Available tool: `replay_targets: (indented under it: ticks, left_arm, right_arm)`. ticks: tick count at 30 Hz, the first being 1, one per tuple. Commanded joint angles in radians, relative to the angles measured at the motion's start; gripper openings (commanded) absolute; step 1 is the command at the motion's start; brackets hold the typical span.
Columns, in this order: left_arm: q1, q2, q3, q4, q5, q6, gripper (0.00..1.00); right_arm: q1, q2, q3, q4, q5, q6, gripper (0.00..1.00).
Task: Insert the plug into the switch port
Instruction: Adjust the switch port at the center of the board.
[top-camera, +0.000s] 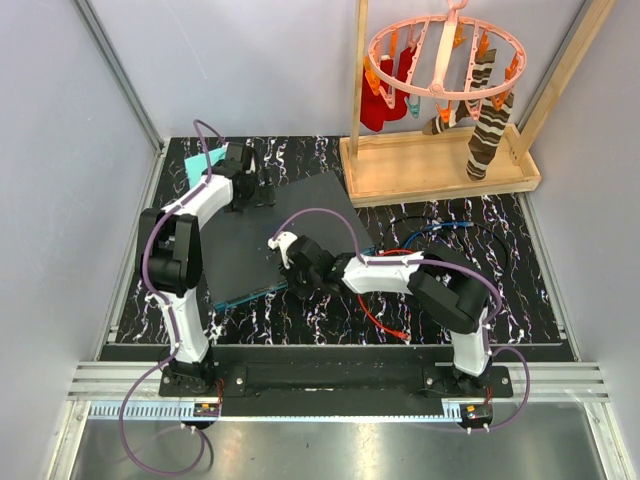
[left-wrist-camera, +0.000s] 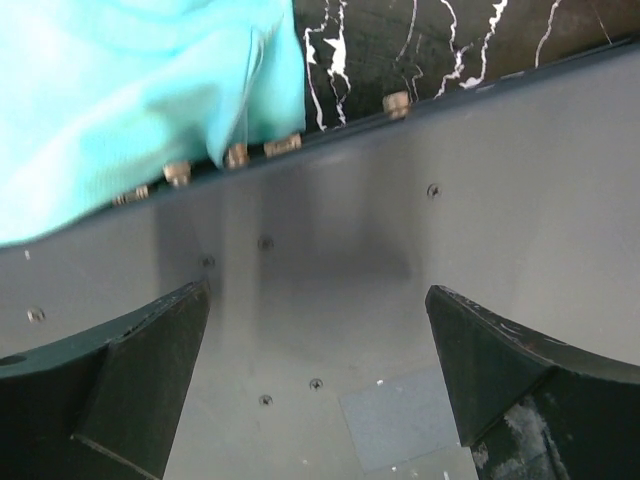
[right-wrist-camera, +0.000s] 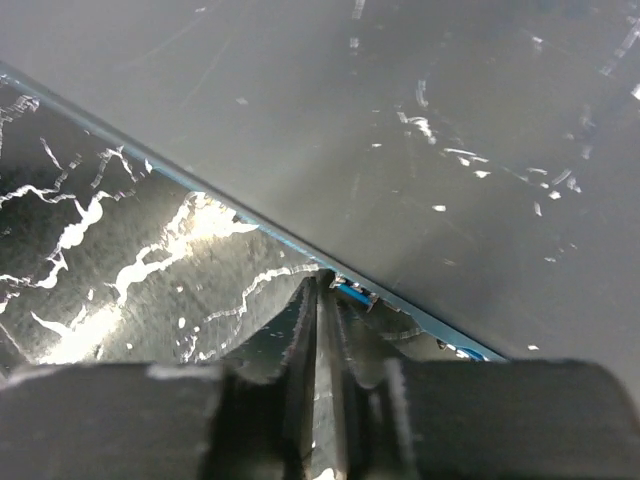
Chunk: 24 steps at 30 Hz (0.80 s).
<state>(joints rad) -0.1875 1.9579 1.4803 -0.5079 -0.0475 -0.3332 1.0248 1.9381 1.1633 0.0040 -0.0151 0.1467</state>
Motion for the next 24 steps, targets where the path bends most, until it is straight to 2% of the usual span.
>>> replay_targets:
  ticks: [1, 5, 6, 9, 10, 13, 17, 21, 24]
  left_arm:
    - [0.039, 0.050, 0.073, -0.080, -0.002, -0.027, 0.99]
    - [0.049, 0.046, 0.211, -0.107, -0.006, -0.029, 0.99]
    - [0.049, 0.038, 0.228, -0.113, 0.000, -0.033, 0.99]
    - [0.046, -0.029, 0.249, -0.121, 0.023, -0.059, 0.99]
    - [0.040, -0.081, 0.242, -0.119, 0.023, -0.069, 0.99]
    - [0.010, -0.193, 0.184, -0.113, 0.017, -0.095, 0.99]
    - [-0.053, -0.367, -0.016, -0.055, 0.008, -0.099, 0.99]
    - [-0.137, -0.578, -0.222, 0.014, 0.008, -0.054, 0.99]
    - [-0.151, -0.675, -0.346, 0.014, 0.031, -0.027, 0.99]
  right_arm:
    - [-0.075, -0.031, 0.118, 0.202, 0.040, -0.078, 0.20]
    - [-0.077, -0.152, 0.058, 0.056, 0.018, -0.058, 0.34]
    - [-0.080, -0.183, 0.024, 0.024, 0.017, -0.050, 0.41]
    - [-0.095, -0.319, -0.049, -0.126, 0.050, 0.002, 0.52]
    - [-0.103, -0.387, -0.066, -0.162, 0.102, 0.042, 0.60]
    - [-0.158, -0.508, -0.132, -0.280, 0.190, 0.159, 0.69]
    - [-0.259, -0.605, -0.201, -0.372, 0.265, 0.303, 0.80]
    - [-0.374, -0.620, -0.243, -0.401, 0.267, 0.444, 0.80]
    - [-0.448, -0.587, -0.249, -0.400, 0.248, 0.530, 0.79]
